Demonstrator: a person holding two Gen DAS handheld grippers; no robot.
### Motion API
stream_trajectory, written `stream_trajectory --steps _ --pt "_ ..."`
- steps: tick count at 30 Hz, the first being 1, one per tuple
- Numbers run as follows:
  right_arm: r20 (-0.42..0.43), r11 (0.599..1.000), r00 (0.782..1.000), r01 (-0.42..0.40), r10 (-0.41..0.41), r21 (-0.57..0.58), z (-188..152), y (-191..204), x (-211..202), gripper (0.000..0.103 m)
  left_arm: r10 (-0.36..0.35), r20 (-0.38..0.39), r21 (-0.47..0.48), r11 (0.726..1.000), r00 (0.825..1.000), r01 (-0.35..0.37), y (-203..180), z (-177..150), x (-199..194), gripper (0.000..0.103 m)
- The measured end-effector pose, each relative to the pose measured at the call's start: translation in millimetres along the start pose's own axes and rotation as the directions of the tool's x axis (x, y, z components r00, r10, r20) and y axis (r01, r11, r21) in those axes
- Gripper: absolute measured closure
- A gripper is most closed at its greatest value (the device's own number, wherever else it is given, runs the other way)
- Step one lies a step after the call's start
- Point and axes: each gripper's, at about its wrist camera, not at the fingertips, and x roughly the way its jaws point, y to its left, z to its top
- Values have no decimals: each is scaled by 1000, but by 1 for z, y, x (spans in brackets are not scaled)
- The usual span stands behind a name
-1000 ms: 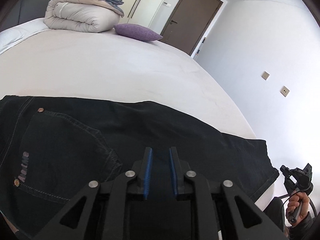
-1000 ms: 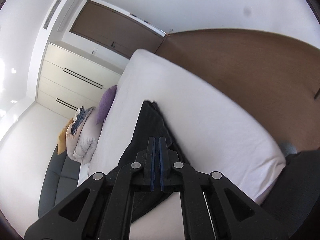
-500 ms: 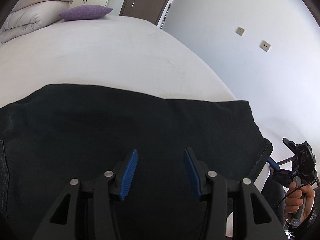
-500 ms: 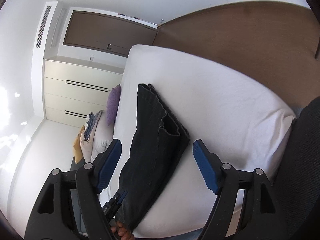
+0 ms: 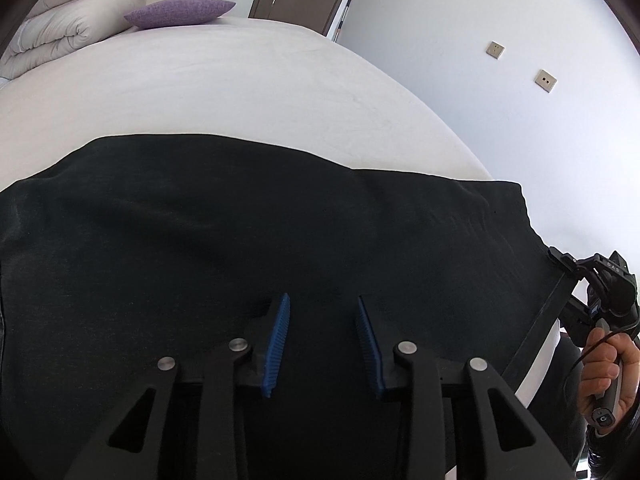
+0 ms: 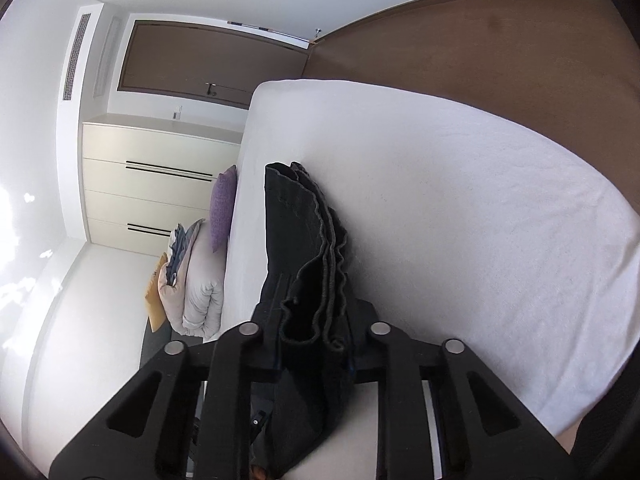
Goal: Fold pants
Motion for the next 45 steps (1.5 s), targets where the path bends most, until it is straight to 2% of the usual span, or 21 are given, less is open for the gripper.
stream_trajectory --steps 6,8,10,11,13,16,19,20,23,24,26,28,29,30,33,38,41,42,43,44,45 --pt "29 982 995 103 -100 -158 -6 30 4 92 0 9 4 1000 1000 0 0 -1 0 66" --pt "45 950 989 150 -143 -273 -15 54 7 93 -3 12 1 1000 1000 3 1 -1 0 66" --pt "54 900 984 177 -170 -398 -27 82 13 93 -7 15 -2 1000 1000 7 3 -2 -1 66" --pt "55 866 981 189 -184 -463 -37 96 17 93 -9 16 -2 1000 1000 9 4 -2 -1 66" --pt "60 769 974 209 -217 -604 -63 124 28 93 -14 19 -5 1000 1000 14 6 -3 -2 66" --pt "69 571 954 233 -293 -787 -111 151 51 93 -24 21 -10 1000 1000 24 10 -4 -3 66" --pt "76 380 918 235 -389 -895 -154 155 74 93 -30 21 -12 999 999 30 14 -5 -5 66" --pt "73 333 904 229 -421 -915 -166 151 80 93 -32 22 -14 999 999 32 15 -5 -5 66" --pt "103 244 879 239 -466 -940 -188 141 90 93 -40 24 -23 999 999 40 18 -6 -8 66" --pt "117 222 876 244 -467 -944 -188 142 94 93 -43 23 -32 999 999 44 18 -5 -9 63" --pt "130 210 878 250 -460 -945 -190 144 91 93 -72 23 -56 996 997 73 19 -4 -13 48" --pt "152 195 880 263 -449 -945 -192 147 90 93 -91 32 -80 992 995 93 16 0 -17 21" --pt "169 179 883 270 -438 -946 -197 146 85 93 -105 37 -96 989 994 109 14 3 -18 15" --pt "186 158 885 276 -426 -948 -204 142 80 93 -132 41 -110 985 990 135 13 5 -19 9" --pt "226 75 892 275 -391 -958 -223 150 75 93 -215 31 -162 963 976 217 9 16 -14 8" --pt "232 2 899 251 -372 -968 -250 159 72 93 -280 12 -259 926 960 273 17 30 -6 8" --pt "219 -18 903 229 -368 -973 -261 161 71 93 -281 -18 -268 926 960 266 24 33 -2 12" --pt "214 -25 906 220 -366 -975 -266 163 71 93 -280 -29 -269 927 959 263 25 34 -1 22" --pt "207 -30 909 210 -361 -977 -270 165 71 93 -285 -44 -273 925 958 263 28 34 1 37" --pt "200 -40 913 199 -355 -979 -276 168 71 93 -288 -56 -281 923 956 262 31 33 3 46" --pt "195 -52 917 189 -348 -981 -282 170 70 93 -288 -62 -287 922 956 260 35 33 3 63"
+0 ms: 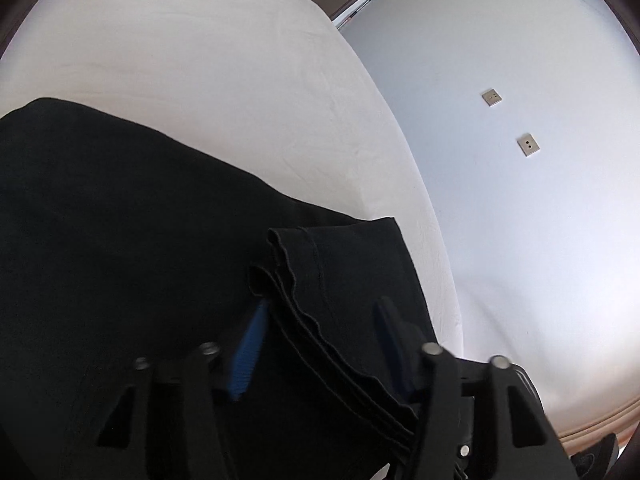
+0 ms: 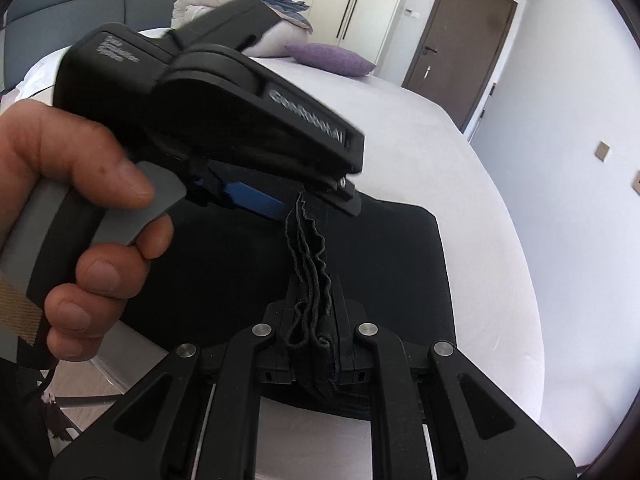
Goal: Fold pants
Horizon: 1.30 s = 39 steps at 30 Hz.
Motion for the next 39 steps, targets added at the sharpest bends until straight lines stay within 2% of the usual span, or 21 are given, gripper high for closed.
stream_trajectory --steps 1,4,5,8,15,19,24,25,29,31,33,35,36,37,38,39 --pt "7 1000 1000 -2 2 -20 2 7 -2 93 -8 -2 -3 1000 1000 8 3 1 -2 76" --pt "23 997 999 -26 27 -72 9 27 -7 93 -17 15 -5 1000 1000 17 12 4 -15 90" --pt "21 995 999 -38 40 -88 11 34 -8 93 -19 22 -5 1000 1000 19 16 5 -21 91" --pt "27 988 997 -67 71 -138 20 57 -10 93 -14 44 1 1000 999 13 29 10 -41 92" --pt "38 964 985 -158 170 -215 53 106 -4 93 52 80 6 999 995 -52 70 23 -83 92" --pt "4 948 969 -239 246 -211 70 128 14 93 101 71 6 995 992 -102 97 30 -97 92" --pt "-24 929 954 -298 300 -218 85 152 29 93 132 67 -2 991 989 -132 122 38 -108 92" --pt "-35 926 949 -314 314 -210 88 155 33 93 138 68 -1 990 988 -138 125 28 -111 92" --pt "-44 915 941 -335 334 -222 90 162 35 93 153 76 -3 988 985 -154 134 27 -117 91" --pt "-58 910 937 -347 343 -226 98 162 42 93 167 73 -7 986 983 -167 136 24 -116 89" --pt "-100 904 931 -365 351 -221 93 148 59 92 192 71 -17 981 979 -191 138 20 -113 79" --pt "-133 903 921 -385 365 -189 91 146 67 90 184 80 -22 983 980 -183 142 17 -115 77" --pt "-138 900 913 -404 384 -163 91 142 69 87 195 94 -21 981 976 -194 141 15 -119 73" --pt "-142 894 902 -425 407 -141 92 138 70 85 220 109 -17 975 969 -220 139 14 -123 63" --pt "-150 882 887 -455 436 -122 92 134 68 76 253 127 -12 967 959 -254 136 13 -127 59" --pt "-156 866 868 -489 471 -104 92 129 66 62 285 150 -8 958 947 -287 133 11 -133 57"
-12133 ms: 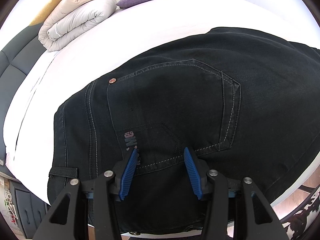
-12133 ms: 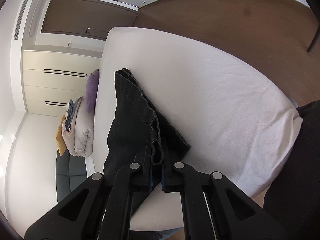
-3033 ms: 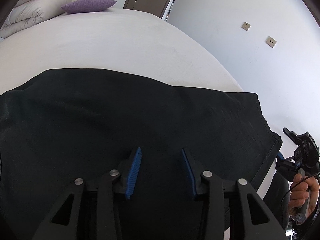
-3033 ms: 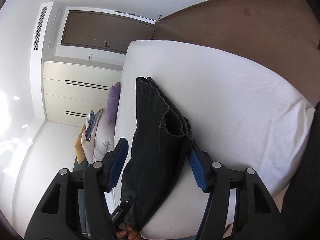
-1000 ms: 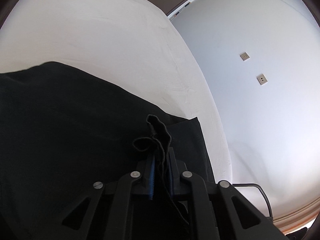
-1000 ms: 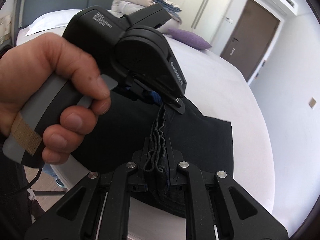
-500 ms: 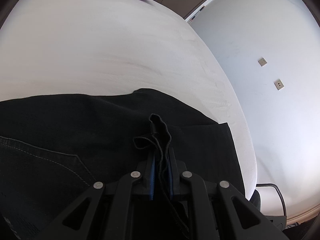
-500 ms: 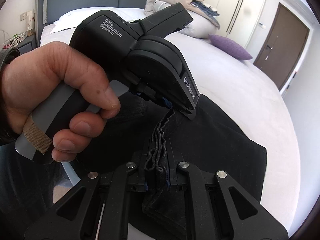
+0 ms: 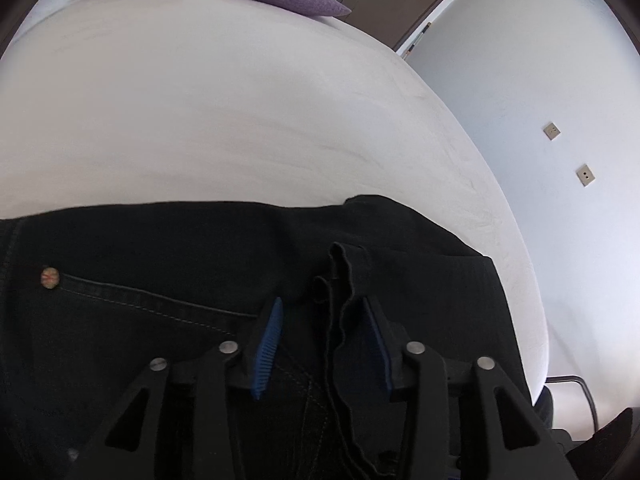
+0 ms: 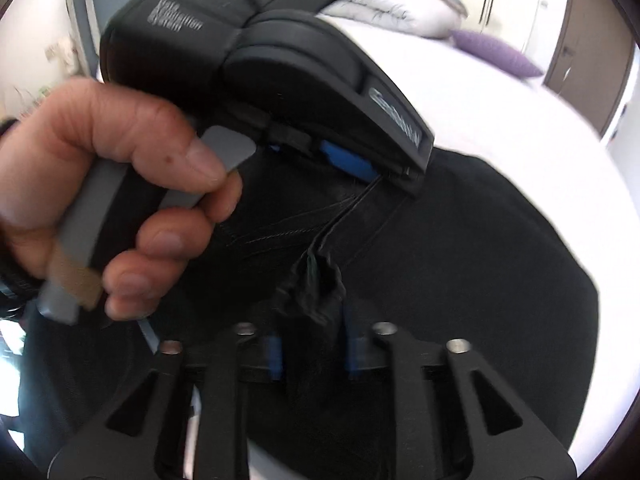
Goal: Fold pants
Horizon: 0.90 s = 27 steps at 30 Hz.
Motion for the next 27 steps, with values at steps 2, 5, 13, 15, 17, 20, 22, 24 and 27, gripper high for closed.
stream_trajectory --steps 2,5,13,15,17,20,22,24,27 --pt "33 995 996 -81 80 50 -9 -11 -18 42 62 43 14 998 997 -63 0 0 -13 55" --pt "75 959 974 -222 212 174 -31 -42 -46 42 147 107 100 982 983 -158 -21 -12 -30 55" --pt "293 699 900 -436 323 567 -70 -213 -84 81 380 119 350 848 917 -397 -79 -80 1 59" --pt "329 625 891 -454 313 635 -80 -253 -82 88 408 169 372 817 897 -441 -78 -93 1 59" --pt "368 543 866 -498 338 676 -82 -293 -68 88 416 178 362 815 892 -452 -77 -96 2 59" --pt "360 506 872 -486 331 713 -72 -337 -50 88 415 184 345 822 891 -454 -73 -100 3 59" --pt "359 472 853 -511 378 718 -58 -359 -25 88 423 191 356 811 886 -464 -76 -102 5 59" --pt "297 475 876 -460 380 750 -57 -367 0 88 427 189 355 810 884 -467 -80 -99 9 59" --pt "313 428 850 -493 423 758 -69 -365 33 88 428 192 358 807 883 -469 -83 -104 9 59"
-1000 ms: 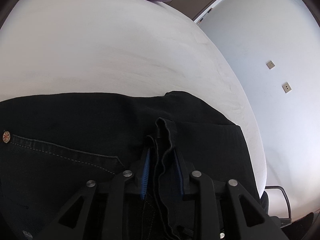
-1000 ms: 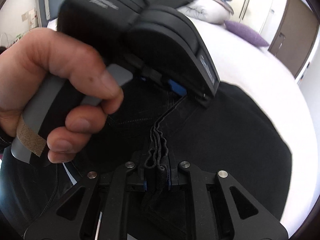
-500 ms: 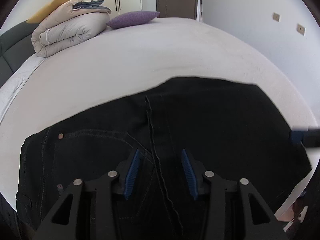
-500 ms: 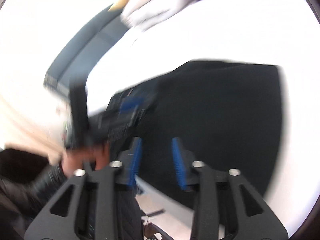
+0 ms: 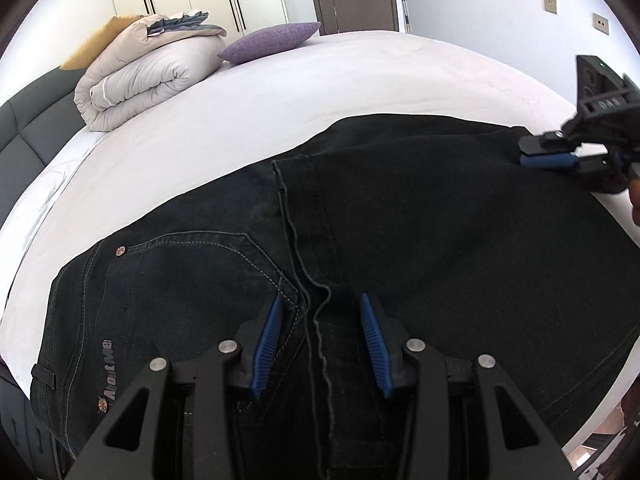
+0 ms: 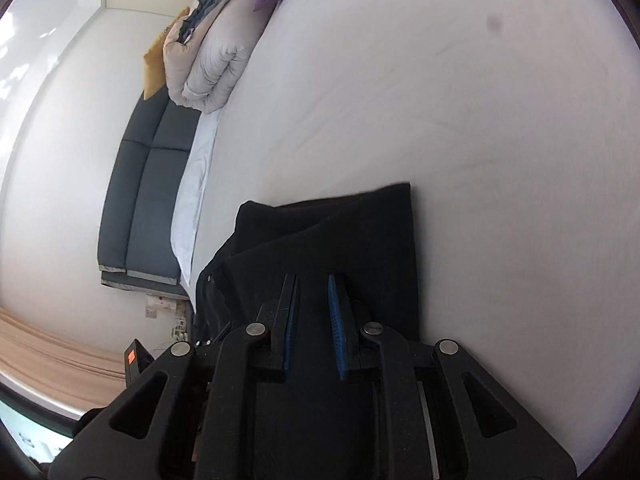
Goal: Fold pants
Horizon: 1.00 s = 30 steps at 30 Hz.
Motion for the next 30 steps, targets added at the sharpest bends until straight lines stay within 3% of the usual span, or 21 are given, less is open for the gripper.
stream_trajectory --steps 4,12,17,20,22,24,26,27,28,30 --pt "-45 999 998 -43 42 -5 -36 -7 -3 88 6 2 4 1000 1000 -6 1 -1 2 59" --pt "-141 998 989 -45 39 -42 -154 40 -2 89 10 4 -4 1000 1000 -10 0 0 2 59" --pt "-126 998 992 4 -12 -63 -177 38 -4 93 6 6 -15 1000 1000 -6 0 -1 2 59" --pt "-101 989 993 52 -66 -139 -191 48 -8 103 -23 8 -60 998 1000 23 6 2 1 59" --pt "-88 994 996 16 -25 -105 -191 38 -9 103 -67 13 -131 989 998 68 17 2 -3 60" --pt "-84 994 996 17 -26 -111 -193 38 -6 103 -128 33 -231 964 991 132 32 -1 -14 60" --pt "-75 992 997 28 -38 -125 -195 40 -5 103 -164 79 -347 920 983 181 51 -12 -29 58" --pt "-72 992 997 25 -34 -124 -196 39 -4 103 -166 107 -415 889 980 196 63 -19 -39 49" --pt "-71 992 997 23 -32 -123 -196 39 -3 103 -162 135 -474 856 978 207 75 -27 -49 33" --pt "-65 992 997 25 -33 -126 -198 41 -2 103 -148 215 -601 759 965 250 105 -49 -69 18"
